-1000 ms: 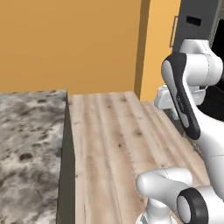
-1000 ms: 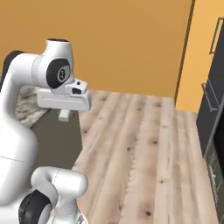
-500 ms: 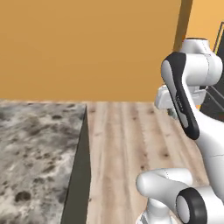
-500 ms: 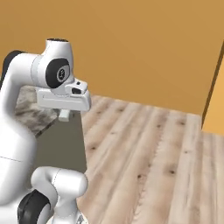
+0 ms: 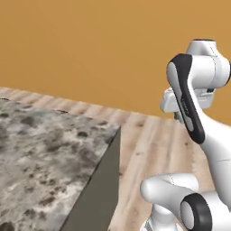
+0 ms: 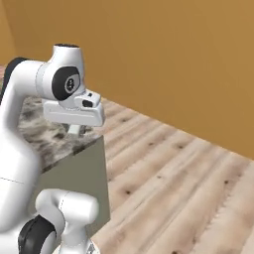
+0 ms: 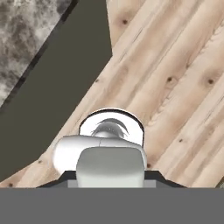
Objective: Pick up the marshmallow and place it in the cup of hot chocolate on the dining counter.
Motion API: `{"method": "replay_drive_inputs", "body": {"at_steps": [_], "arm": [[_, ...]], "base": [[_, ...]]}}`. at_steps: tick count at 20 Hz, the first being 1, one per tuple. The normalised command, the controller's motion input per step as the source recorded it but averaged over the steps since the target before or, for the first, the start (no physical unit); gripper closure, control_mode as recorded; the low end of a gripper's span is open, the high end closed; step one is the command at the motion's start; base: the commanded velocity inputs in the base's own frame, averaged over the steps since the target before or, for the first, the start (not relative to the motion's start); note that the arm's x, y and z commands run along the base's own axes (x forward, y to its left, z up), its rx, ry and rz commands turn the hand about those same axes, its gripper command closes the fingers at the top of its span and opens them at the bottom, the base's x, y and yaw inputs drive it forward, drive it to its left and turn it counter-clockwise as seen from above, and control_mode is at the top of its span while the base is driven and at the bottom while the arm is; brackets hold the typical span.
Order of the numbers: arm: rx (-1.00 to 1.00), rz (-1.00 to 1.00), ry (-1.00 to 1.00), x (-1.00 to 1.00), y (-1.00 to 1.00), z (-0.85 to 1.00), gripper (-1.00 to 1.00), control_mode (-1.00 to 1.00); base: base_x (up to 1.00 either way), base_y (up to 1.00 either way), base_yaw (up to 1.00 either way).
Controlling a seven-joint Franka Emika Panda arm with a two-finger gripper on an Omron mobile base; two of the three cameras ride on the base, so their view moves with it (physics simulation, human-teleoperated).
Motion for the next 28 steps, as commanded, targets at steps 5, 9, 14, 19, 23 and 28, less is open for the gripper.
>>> {"method": "replay_drive_inputs", "body": {"at_steps": [5, 9, 14, 19, 23, 28], "arm": [[0.0, 0.0, 0.0, 0.0, 0.0, 0.0, 1.0, 1.0], [0.0, 0.0, 0.0, 0.0, 0.0, 0.0, 1.0, 1.0], [0.0, 0.0, 0.0, 0.0, 0.0, 0.0, 1.0, 1.0], [0.0, 0.0, 0.0, 0.0, 0.0, 0.0, 1.0, 1.0], [0.0, 0.0, 0.0, 0.0, 0.0, 0.0, 1.0, 1.0], [0.0, 0.0, 0.0, 0.0, 0.0, 0.0, 1.0, 1.0]], "base": [[0.05, -0.75, 0.73], [-0.32, -0.87, 0.72], [-0.13, -0.98, 0.67], [0.0, -1.0, 0.42], [0.03, -1.0, 0.4], [0.15, -1.0, 0.43]]}}
